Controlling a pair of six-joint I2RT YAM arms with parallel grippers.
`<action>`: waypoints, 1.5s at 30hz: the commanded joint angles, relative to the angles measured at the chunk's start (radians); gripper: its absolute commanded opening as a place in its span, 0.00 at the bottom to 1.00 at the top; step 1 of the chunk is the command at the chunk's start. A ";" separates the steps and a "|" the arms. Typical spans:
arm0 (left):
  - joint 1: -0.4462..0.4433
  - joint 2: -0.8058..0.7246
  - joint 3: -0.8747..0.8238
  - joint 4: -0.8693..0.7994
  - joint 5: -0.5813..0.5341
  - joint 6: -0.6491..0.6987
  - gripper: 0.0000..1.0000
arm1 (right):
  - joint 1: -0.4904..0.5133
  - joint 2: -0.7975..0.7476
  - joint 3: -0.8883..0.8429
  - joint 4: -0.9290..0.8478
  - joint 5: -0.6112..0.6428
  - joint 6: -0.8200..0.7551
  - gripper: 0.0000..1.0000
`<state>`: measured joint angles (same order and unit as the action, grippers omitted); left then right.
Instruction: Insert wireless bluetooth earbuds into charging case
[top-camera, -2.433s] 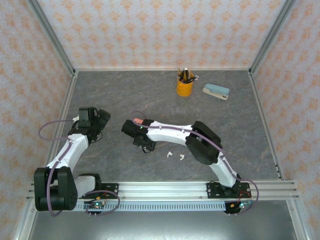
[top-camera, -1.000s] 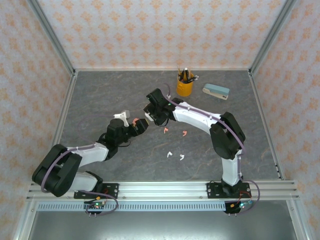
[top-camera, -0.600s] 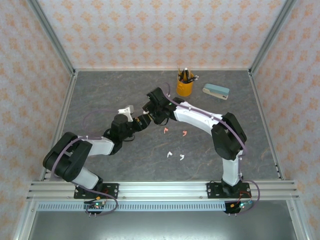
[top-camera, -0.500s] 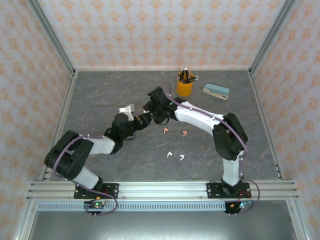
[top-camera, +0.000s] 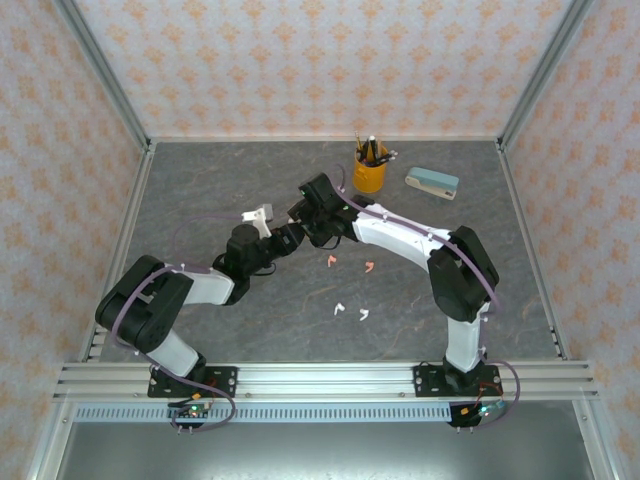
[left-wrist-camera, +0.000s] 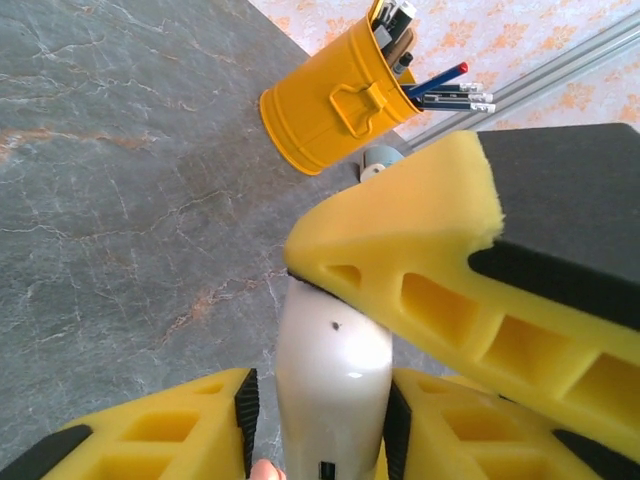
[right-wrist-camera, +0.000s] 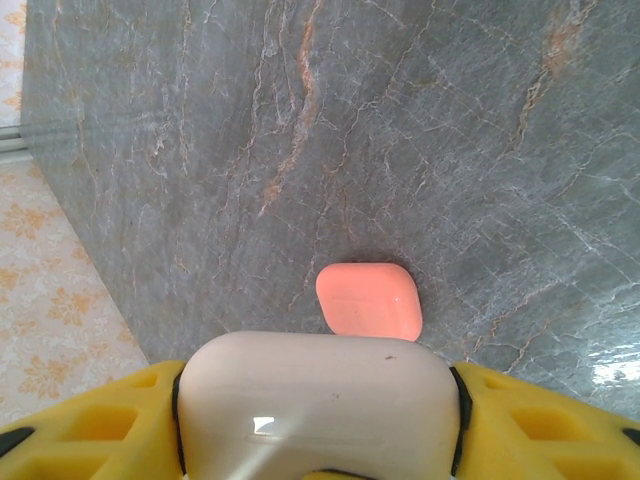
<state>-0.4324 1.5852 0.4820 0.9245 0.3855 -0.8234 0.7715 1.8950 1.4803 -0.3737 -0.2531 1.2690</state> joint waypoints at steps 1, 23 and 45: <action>-0.005 0.010 0.027 0.038 -0.016 0.000 0.33 | -0.002 -0.036 -0.013 0.012 -0.003 0.015 0.58; -0.019 -0.054 0.030 -0.078 -0.001 0.046 0.00 | -0.105 -0.171 -0.033 -0.004 0.030 -0.139 0.87; -0.002 -0.201 0.199 -0.443 0.369 0.236 0.00 | -0.248 -0.599 -0.638 0.437 -0.410 -0.888 0.82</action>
<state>-0.4427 1.4170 0.6495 0.5217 0.6971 -0.6189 0.5247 1.3113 0.8600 -0.0261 -0.5980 0.4252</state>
